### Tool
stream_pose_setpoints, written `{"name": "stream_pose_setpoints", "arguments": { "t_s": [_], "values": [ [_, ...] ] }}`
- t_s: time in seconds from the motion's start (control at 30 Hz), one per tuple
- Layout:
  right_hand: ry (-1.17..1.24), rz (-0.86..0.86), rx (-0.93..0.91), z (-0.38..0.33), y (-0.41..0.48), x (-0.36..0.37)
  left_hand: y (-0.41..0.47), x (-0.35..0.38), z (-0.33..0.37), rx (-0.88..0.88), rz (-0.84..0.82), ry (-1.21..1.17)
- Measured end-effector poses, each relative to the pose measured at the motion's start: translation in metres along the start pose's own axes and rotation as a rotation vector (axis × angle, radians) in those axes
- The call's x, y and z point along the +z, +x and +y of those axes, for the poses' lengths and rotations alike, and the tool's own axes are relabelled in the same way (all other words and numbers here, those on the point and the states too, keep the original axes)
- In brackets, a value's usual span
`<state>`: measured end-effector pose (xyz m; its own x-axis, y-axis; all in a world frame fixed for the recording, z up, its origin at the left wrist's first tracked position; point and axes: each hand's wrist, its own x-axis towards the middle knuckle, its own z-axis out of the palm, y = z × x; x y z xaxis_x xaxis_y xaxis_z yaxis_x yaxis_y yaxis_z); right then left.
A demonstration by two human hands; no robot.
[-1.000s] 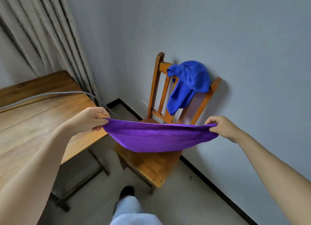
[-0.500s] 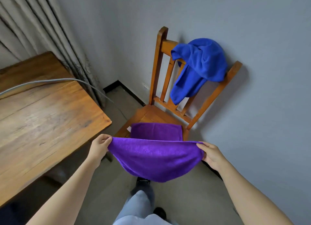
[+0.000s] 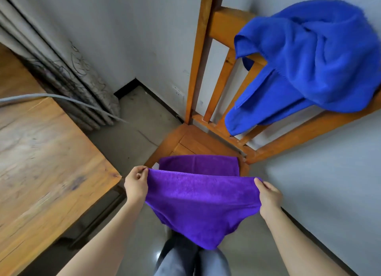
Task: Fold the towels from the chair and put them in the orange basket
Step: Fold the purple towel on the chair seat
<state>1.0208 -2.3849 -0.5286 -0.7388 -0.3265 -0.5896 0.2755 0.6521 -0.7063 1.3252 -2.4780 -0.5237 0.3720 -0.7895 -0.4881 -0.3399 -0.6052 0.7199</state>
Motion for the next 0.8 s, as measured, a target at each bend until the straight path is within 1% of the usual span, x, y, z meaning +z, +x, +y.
{"name": "stream_pose_setpoints", "arguments": {
  "t_s": [0.1, 0.2, 0.3, 0.4, 0.57, 0.63, 0.73, 0.8],
  "values": [
    [-0.053, 0.028, 0.005, 0.016, 0.030, 0.030, 0.029, 0.019, -0.021, -0.015, 0.029, 0.035],
    [-0.108, 0.047, -0.026, 0.030, 0.060, 0.048, 0.055, 0.040, -0.038, -0.023, 0.055, 0.012],
    [-0.174, 0.016, -0.066, 0.044, 0.105, 0.076, 0.087, 0.070, -0.058, 0.002, 0.100, -0.006],
    [-0.226, -0.003, -0.114, 0.044, 0.132, 0.100, 0.109, 0.085, -0.069, -0.003, 0.120, 0.003],
    [-0.279, 0.032, -0.160, 0.045, 0.157, 0.120, 0.127, 0.103, -0.079, 0.032, 0.084, 0.079],
    [-0.336, 0.050, -0.182, 0.045, 0.162, 0.122, 0.127, 0.109, -0.077, 0.035, 0.060, 0.102],
    [-0.427, 0.055, -0.180, 0.047, 0.166, 0.124, 0.133, 0.115, -0.081, -0.016, 0.033, 0.134],
    [-0.509, 0.021, -0.172, 0.046, 0.168, 0.126, 0.138, 0.115, -0.086, -0.068, 0.019, 0.145]
  ]
}}
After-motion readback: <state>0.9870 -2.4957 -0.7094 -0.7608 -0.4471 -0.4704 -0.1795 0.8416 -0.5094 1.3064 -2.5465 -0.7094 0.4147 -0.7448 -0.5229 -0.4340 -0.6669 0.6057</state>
